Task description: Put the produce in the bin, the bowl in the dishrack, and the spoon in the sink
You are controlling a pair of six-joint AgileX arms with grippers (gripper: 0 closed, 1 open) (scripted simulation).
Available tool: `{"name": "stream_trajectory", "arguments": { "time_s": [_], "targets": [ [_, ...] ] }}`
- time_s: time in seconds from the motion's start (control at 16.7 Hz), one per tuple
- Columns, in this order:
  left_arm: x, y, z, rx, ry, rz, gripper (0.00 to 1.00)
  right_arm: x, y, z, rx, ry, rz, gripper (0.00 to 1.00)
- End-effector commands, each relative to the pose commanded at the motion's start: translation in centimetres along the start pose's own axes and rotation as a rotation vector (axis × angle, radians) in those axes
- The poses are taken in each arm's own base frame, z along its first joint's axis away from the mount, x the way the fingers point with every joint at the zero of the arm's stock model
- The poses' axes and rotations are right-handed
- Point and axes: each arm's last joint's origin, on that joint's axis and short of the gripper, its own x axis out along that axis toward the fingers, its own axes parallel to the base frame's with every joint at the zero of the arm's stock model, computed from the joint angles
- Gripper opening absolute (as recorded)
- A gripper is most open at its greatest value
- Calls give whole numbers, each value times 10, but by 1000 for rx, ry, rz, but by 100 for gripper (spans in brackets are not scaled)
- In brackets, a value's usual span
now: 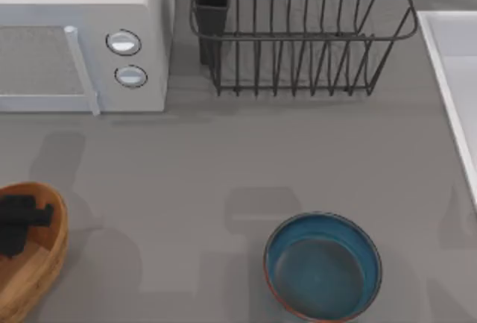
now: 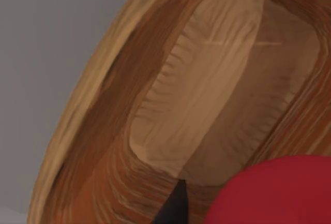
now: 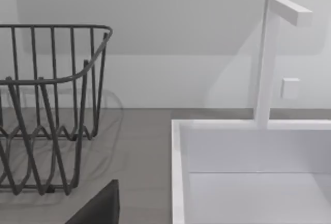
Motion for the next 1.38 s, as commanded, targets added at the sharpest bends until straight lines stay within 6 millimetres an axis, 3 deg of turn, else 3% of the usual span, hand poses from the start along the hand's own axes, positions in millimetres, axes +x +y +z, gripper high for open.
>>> {"name": "stream_trajectory", "arguments": {
  "time_s": [0.24, 1.02, 1.38],
  "targets": [
    [1, 0, 0, 1, 0, 0, 0, 0, 0, 0, 0, 0, 0, 100],
    [1, 0, 0, 1, 0, 0, 98, 0, 0, 0, 0, 0, 0, 100],
    [1, 0, 0, 1, 0, 0, 100, 0, 0, 0, 0, 0, 0, 100]
  ]
}}
